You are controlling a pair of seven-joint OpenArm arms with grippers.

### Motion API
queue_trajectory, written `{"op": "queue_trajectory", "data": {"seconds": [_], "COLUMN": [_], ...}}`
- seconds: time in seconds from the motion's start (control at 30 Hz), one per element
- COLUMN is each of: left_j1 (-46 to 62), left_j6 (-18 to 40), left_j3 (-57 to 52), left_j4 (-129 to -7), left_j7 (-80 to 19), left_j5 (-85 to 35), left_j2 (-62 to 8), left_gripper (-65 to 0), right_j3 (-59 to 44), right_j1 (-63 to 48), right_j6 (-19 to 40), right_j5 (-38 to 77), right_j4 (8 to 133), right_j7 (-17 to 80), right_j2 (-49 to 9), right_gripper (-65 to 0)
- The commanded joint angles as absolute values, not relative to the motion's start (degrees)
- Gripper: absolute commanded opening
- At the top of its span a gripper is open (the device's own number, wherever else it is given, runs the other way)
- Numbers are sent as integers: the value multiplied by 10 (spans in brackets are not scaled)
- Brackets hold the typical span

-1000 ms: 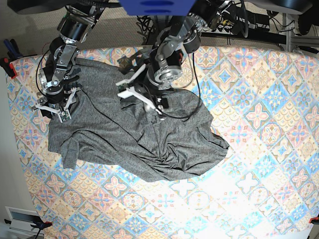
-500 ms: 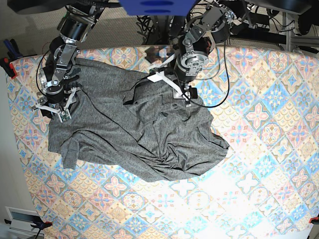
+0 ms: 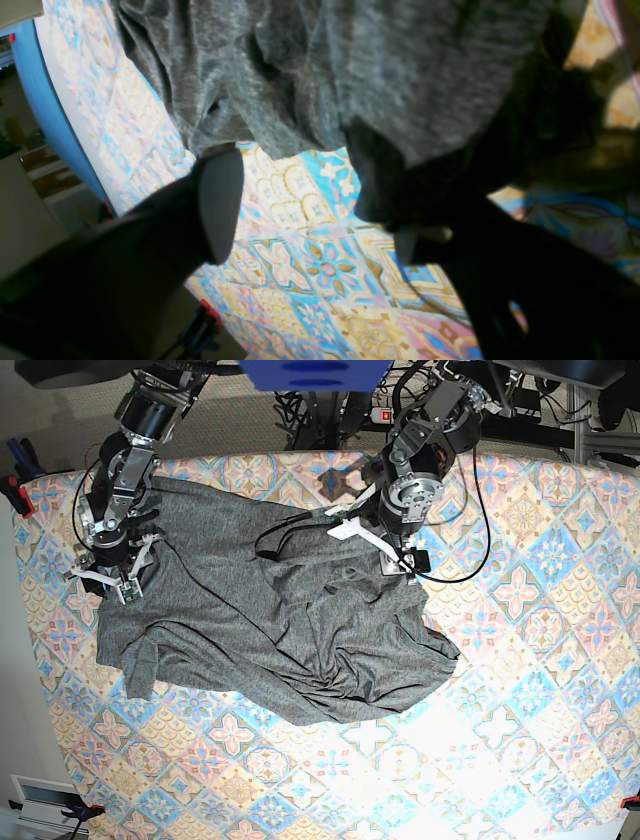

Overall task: Layout the t-shirt on the table in an organized manner, then fold the t-shirt properly
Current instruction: 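Release the fabric and regrasp the shirt body with the left gripper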

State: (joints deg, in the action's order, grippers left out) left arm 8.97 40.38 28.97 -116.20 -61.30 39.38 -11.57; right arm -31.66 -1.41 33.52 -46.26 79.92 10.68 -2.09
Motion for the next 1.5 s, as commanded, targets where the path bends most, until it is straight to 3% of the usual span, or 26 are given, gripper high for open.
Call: {"op": "queue_trajectory", "data": {"seconds": [0.0,0.2,0.5,0.73,0.97,1.1,1.27,1.47], "left_j1": [86,84,85,61,52,52,8,-30], "left_j6": [400,400,400,400,400,400,400,400], "left_j3": [274,238,291,281,252,254,257,319], "left_j4": [-1173,-1169,-1070,-1045,-1076,-1144,-1136,-1107], "left_j7": [-612,-596,-553,-554,-554,-555,-555,-553], "left_j5": [401,395,400,400,396,400,401,409], "left_j2": [-116,-116,-90,-85,-81,-22,63,90], "left_gripper": [-211,-285,-379,-562,-568,-570,-571,-571], "right_j3": [-314,-314,-313,-316,-315,-314,-314,-314], "right_j1": [-39,-37,-37,-38,-39,-38,-38,-39], "right_j6": [400,400,400,400,400,400,400,400], "right_j5": [-502,-502,-502,-502,-502,-502,-502,-502], "right_j4": [781,757,750,755,753,754,756,756], "right_j7": [190,190,190,190,190,190,190,190], "right_j2": [-13,-13,-12,-12,-12,-12,-12,-12], "right_gripper": [-301,-301,-301,-301,-301,-301,-301,-301]}}
